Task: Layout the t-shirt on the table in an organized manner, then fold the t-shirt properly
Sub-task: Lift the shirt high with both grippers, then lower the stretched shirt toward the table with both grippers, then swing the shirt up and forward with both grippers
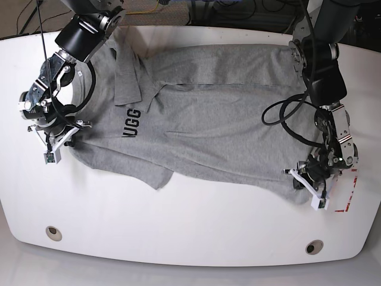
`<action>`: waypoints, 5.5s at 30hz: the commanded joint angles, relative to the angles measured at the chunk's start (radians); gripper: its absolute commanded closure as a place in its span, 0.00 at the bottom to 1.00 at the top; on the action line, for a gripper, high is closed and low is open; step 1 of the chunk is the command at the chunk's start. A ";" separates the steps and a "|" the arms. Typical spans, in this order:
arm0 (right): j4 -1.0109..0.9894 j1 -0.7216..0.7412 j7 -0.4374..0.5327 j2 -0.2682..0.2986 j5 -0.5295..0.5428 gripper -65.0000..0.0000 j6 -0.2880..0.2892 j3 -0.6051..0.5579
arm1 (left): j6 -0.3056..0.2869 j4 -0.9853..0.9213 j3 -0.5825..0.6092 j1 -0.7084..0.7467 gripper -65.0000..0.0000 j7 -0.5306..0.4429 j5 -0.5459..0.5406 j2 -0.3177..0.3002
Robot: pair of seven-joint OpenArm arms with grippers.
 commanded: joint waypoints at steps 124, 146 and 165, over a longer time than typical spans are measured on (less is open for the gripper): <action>0.329 0.431 -0.241 0.180 0.004 1.00 -0.002 -0.296 | -0.012 0.660 -0.096 -0.322 0.99 0.349 -0.341 -0.046; 0.012 1.132 -0.243 0.300 0.007 1.00 -0.002 -0.549 | -0.015 0.416 -0.008 -0.932 0.98 0.343 -0.301 -0.090; 0.239 0.767 -0.316 0.306 0.014 1.00 -0.002 -0.444 | -0.017 0.479 -0.013 -0.731 0.98 0.341 -0.364 -0.088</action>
